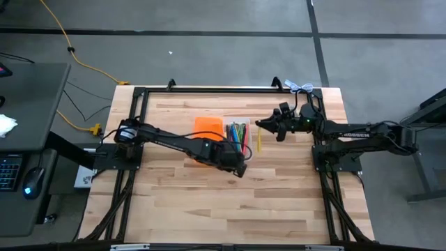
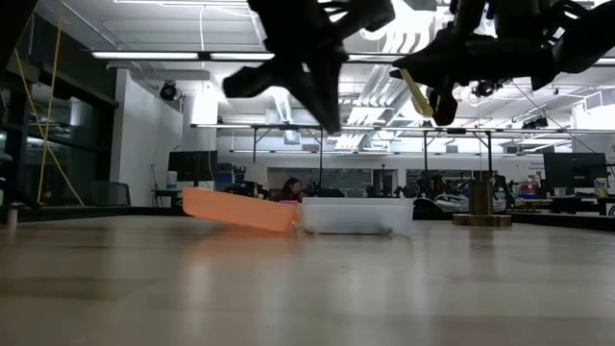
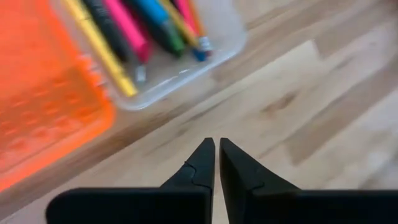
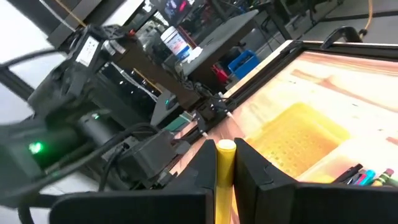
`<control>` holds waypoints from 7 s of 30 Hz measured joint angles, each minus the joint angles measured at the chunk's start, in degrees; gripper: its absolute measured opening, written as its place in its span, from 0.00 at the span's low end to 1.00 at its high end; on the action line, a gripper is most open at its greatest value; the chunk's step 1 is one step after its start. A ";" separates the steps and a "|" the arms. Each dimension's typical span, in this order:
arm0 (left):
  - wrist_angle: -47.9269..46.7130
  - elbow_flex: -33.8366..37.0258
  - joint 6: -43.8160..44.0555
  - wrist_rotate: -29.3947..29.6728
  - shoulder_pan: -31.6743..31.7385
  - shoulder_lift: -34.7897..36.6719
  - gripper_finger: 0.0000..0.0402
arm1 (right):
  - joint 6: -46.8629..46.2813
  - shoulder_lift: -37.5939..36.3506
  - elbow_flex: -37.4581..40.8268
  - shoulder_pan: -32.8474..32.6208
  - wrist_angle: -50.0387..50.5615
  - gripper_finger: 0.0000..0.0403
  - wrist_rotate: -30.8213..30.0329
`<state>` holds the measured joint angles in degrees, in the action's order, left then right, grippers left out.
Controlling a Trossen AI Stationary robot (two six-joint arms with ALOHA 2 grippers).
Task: Pick & place school supplies into a supply box
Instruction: Put the yellow pen into the supply box, then return to Home Position
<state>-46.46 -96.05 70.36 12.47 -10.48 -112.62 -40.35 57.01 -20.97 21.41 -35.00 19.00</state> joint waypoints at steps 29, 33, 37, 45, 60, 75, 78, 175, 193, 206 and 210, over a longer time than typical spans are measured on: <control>-42.54 3.19 17.12 32.40 -14.61 19.14 0.12 | -2.03 22.42 -18.25 -3.85 -2.32 0.02 -6.25; -40.37 11.70 22.31 32.38 -16.59 25.16 0.12 | -3.14 24.20 -18.47 -3.85 -4.35 0.02 -6.27; -31.39 21.99 22.58 32.02 -17.94 32.53 0.12 | -3.58 24.70 -18.49 -3.84 -4.68 0.02 -7.80; -8.40 42.39 11.52 31.76 -18.40 48.41 0.12 | -4.77 24.71 -18.49 -3.84 -3.84 0.02 -11.30; 17.20 60.64 -10.01 28.10 -18.40 64.70 0.12 | -11.72 31.93 -18.50 -3.78 -10.63 0.02 -13.48; 27.93 69.89 -20.69 24.17 -18.38 73.92 0.12 | -16.44 34.93 -18.49 -0.86 -12.14 0.02 -11.68; 30.51 71.75 -23.14 24.34 -18.38 77.05 0.12 | -17.30 34.93 -18.49 -0.74 -11.09 0.02 -11.16; 32.32 78.88 -32.88 25.74 -18.38 90.73 0.12 | -9.93 36.62 -25.22 -6.82 23.09 0.29 -24.31; 33.00 78.86 -35.66 25.50 -18.36 91.21 0.12 | 13.77 21.08 -25.21 -6.80 31.04 0.29 -15.55; 32.52 78.86 -35.64 30.33 -18.39 91.41 0.12 | 13.77 6.35 -25.08 -6.68 55.87 0.29 -32.06; 32.27 78.86 -35.62 30.27 -18.38 91.41 0.12 | 15.60 2.71 -24.98 -6.69 57.05 0.29 -33.04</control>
<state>-14.18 -17.19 34.74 42.75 -28.86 -21.21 -24.75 59.72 -45.95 14.72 22.04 -14.04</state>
